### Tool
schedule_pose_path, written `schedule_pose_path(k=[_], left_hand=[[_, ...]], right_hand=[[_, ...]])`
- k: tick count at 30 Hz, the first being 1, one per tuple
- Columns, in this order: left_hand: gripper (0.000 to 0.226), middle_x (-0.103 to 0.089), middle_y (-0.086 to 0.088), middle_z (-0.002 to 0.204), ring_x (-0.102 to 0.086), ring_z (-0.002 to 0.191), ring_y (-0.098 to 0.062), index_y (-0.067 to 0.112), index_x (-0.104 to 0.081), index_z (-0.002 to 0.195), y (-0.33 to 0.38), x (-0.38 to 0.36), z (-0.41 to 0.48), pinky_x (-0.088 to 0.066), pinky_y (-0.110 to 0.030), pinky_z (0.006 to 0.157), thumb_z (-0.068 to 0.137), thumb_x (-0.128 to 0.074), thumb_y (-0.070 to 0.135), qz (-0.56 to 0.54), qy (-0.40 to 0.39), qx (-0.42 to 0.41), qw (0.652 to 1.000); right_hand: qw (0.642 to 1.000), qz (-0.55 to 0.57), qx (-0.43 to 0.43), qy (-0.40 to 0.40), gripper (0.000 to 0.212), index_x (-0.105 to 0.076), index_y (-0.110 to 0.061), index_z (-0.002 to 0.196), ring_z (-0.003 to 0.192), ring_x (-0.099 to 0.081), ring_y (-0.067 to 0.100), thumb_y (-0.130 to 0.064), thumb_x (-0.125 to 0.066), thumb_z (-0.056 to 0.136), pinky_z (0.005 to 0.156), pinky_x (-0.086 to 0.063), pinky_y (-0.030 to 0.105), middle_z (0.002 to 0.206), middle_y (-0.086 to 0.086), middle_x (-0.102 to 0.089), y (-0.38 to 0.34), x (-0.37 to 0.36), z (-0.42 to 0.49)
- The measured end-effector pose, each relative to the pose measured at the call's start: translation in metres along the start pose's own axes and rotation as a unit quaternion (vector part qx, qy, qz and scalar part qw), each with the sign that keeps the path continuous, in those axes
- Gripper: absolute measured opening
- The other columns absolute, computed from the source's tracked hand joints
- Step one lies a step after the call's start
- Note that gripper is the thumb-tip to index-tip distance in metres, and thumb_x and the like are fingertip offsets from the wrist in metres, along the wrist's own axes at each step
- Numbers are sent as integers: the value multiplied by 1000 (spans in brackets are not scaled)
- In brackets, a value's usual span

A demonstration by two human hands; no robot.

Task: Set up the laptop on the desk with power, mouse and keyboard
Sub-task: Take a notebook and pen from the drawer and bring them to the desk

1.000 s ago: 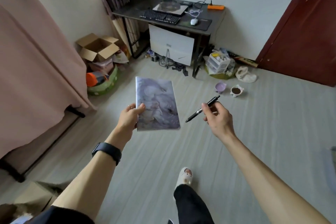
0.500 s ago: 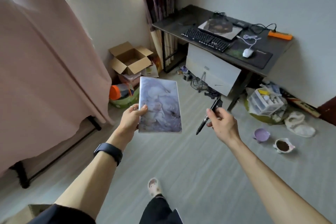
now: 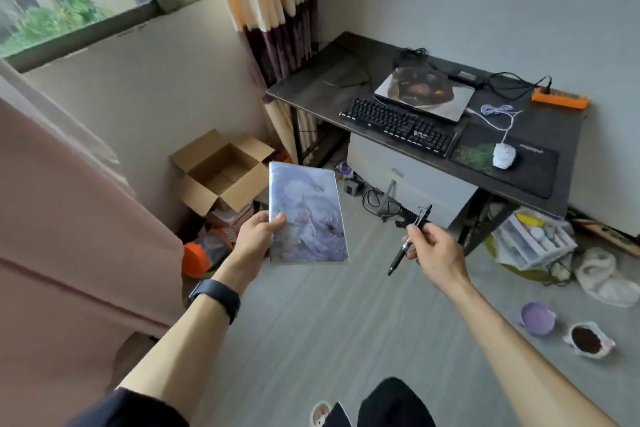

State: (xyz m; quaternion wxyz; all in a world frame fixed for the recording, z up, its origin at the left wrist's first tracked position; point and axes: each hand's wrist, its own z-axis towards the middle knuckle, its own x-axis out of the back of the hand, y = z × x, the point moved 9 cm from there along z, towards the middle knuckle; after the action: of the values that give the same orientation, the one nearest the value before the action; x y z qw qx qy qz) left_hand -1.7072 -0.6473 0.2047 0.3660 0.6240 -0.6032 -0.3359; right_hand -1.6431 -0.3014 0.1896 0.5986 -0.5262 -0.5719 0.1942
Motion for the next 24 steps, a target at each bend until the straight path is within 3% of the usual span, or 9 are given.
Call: schedule_pose_path(k=[4,6,10,14,16,19,22,24], left_hand=[[22,-76,-14,96,-74,88,-36,6,-65,106,35,-14,80,-60,-52,80,94,-68,24,6,-7,21,1000],[21,-76,-13,94,-74,87,-35,6,-65,105,50,-19,131,-61,-48,78,94,-67,23,21,-5,28,999],[14,-76,-12,92,-74,75,-27,8,-66,98,84,-28,232,-60,-32,61,96,-65,23,69,0,35,997],[18,-77,-11,94,-75,83,-30,10,-67,104,118,-34,326,-60,-48,82,96,-63,26,98,12,77,992],[20,-76,-11,96,-75,86,-30,10,-66,106,137,-34,364,-59,-50,86,96,-62,27,111,22,90,989],[14,-75,-10,98,-74,87,-28,13,-65,102,167,-40,425,-59,-46,86,99,-59,25,152,25,96,983],[14,-74,-13,99,-73,85,-29,10,-65,103,189,-49,490,-61,-37,73,100,-56,20,156,21,98,983],[16,-75,-14,100,-73,87,-31,10,-65,107,197,-60,540,-61,-41,77,100,-56,20,178,-3,107,978]], right_hand=[[999,12,-29,12,35,-66,-23,75,69,-72,18,-55,-56,86,85,-56,55,73,-7,-75,-4,-20,82],[999,7,-35,8,35,-66,-28,76,72,-72,22,-59,-53,86,84,-56,58,73,-8,-75,-7,-34,134],[998,-14,-62,0,33,-64,-21,75,74,-72,24,-39,-53,100,84,-56,56,71,-7,-75,-18,-70,236],[995,-20,-85,-38,32,-65,-19,77,69,-70,22,-34,-52,102,84,-57,52,74,-3,-75,-45,-112,337],[994,-30,-91,-55,30,-65,-15,80,65,-68,18,-30,-52,103,83,-58,48,76,-4,-75,-61,-129,376],[989,-52,-98,-98,28,-61,-15,81,65,-68,17,-30,-51,102,83,-57,48,77,-5,-75,-80,-159,434],[983,-91,-94,-127,23,-59,-16,83,76,-70,22,-28,-51,100,82,-54,41,77,-8,-74,-99,-183,491],[982,-107,-93,-126,21,-57,-13,82,80,-69,26,-27,-53,98,80,-52,40,80,-4,-74,-106,-198,534]])
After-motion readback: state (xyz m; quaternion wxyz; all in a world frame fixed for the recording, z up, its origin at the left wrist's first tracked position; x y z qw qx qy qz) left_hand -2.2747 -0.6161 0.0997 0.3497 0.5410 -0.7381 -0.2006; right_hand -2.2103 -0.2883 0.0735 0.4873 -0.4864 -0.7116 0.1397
